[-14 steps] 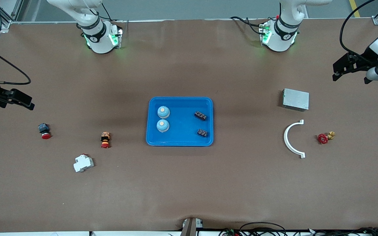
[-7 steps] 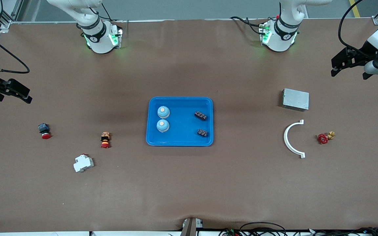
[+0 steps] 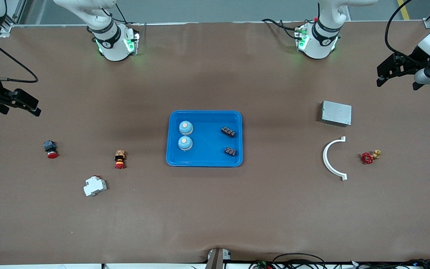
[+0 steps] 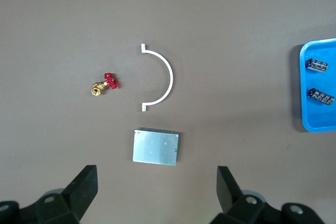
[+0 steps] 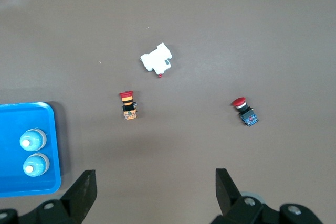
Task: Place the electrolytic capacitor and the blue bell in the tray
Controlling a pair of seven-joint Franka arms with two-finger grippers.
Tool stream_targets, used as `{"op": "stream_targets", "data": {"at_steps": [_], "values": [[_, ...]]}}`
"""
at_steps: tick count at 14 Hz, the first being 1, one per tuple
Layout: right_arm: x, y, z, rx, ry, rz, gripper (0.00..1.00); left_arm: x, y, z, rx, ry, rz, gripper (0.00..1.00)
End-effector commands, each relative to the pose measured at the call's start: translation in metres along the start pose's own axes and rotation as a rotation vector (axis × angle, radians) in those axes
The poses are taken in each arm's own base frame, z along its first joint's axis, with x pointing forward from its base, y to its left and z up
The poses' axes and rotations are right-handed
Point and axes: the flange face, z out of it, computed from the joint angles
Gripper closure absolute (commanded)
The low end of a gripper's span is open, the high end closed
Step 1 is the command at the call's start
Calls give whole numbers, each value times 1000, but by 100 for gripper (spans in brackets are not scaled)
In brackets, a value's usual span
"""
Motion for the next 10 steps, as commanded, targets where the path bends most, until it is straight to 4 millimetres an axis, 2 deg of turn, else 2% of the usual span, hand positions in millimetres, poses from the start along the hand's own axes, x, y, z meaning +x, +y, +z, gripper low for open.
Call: {"op": "stream_targets", "data": {"at_steps": [1,10], "values": [[0,-9,-3,-5,-1,-7,0,-3,-2,-14,-5,18,-8,0],[1,-5,-2,-6,-4,-1,0,-6,-4,-17,-6,-19,-12,0]]}}
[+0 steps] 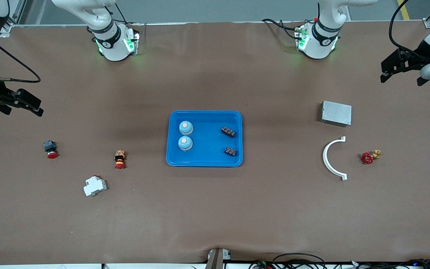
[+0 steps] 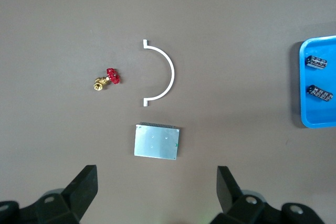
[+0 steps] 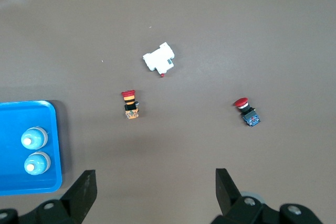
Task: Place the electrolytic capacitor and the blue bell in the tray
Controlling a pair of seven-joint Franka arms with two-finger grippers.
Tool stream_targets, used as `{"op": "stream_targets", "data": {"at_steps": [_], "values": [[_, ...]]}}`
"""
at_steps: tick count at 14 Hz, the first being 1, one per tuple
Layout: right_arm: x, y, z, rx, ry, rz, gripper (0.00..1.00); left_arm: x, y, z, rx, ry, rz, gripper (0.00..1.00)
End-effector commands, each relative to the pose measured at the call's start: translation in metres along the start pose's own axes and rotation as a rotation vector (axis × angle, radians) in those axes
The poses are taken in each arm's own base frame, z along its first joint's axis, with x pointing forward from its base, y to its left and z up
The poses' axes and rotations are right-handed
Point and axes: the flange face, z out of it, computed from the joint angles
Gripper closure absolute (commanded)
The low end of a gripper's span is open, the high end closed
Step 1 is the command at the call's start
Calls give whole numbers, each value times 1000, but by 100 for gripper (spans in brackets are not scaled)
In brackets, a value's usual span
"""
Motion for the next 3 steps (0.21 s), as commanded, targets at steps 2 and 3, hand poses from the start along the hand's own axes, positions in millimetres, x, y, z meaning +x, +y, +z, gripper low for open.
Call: {"op": "stream_targets", "data": {"at_steps": [2,3], "values": [[1,2,-3,-8,-2,10,0,-2,0,-7,-6,-2,-4,0],[1,3,-3,-8,-2,11,0,-1,0,-6,-6,-5,-4,0]]}}
